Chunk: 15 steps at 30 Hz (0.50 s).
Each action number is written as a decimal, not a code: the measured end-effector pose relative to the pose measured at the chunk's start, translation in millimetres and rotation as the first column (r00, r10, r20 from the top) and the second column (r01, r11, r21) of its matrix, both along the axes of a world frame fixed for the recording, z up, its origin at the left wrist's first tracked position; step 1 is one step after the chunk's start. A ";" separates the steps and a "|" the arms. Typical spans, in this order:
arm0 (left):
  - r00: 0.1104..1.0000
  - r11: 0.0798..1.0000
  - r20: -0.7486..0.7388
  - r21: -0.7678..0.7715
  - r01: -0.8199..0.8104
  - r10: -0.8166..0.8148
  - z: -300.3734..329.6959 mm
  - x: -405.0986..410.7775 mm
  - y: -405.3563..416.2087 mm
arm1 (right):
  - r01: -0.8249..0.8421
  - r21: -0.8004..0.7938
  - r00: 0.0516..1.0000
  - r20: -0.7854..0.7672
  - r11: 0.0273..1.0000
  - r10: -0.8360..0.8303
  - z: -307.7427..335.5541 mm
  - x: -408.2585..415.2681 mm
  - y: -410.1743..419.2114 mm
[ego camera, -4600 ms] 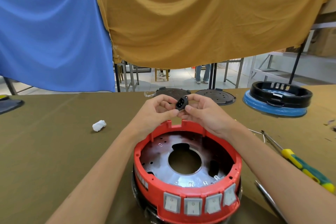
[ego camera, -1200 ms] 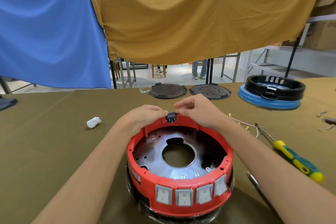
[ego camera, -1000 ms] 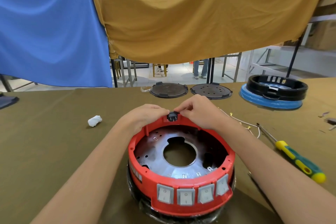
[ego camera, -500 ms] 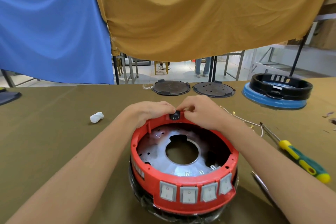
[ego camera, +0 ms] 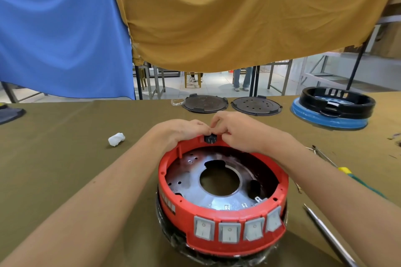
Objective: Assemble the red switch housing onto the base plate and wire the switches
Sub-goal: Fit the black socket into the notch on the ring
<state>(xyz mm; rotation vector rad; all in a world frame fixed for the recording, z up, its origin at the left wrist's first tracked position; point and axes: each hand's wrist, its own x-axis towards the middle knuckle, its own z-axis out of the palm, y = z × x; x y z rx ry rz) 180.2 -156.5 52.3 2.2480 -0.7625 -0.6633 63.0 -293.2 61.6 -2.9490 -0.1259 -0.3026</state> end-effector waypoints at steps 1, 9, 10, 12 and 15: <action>1.000 1.000 -0.006 -0.019 0.004 -0.004 -1.0 0.5 -0.4 | -0.005 -0.006 1.000 0.003 1.000 0.005 -0.8 -1.0 -0.6; 1.000 0.992 0.004 -0.126 -0.010 0.010 -10.3 3.9 4.9 | -0.010 0.124 0.987 0.158 0.992 -0.010 -12.7 -10.6 -0.8; 1.000 0.992 -0.010 -0.130 -0.006 0.005 -9.7 3.9 5.5 | -0.009 0.120 0.988 0.154 0.993 -0.009 -12.1 -10.8 -0.3; 0.999 0.992 -0.051 -0.127 0.002 -0.008 -7.8 5.2 5.6 | -0.016 0.077 0.993 0.120 0.997 0.007 -11.0 -10.6 0.3; 0.995 0.993 -0.090 -0.109 0.035 -0.044 -1.7 6.3 3.5 | -0.041 0.021 0.996 0.075 0.999 0.040 -8.9 -9.8 0.5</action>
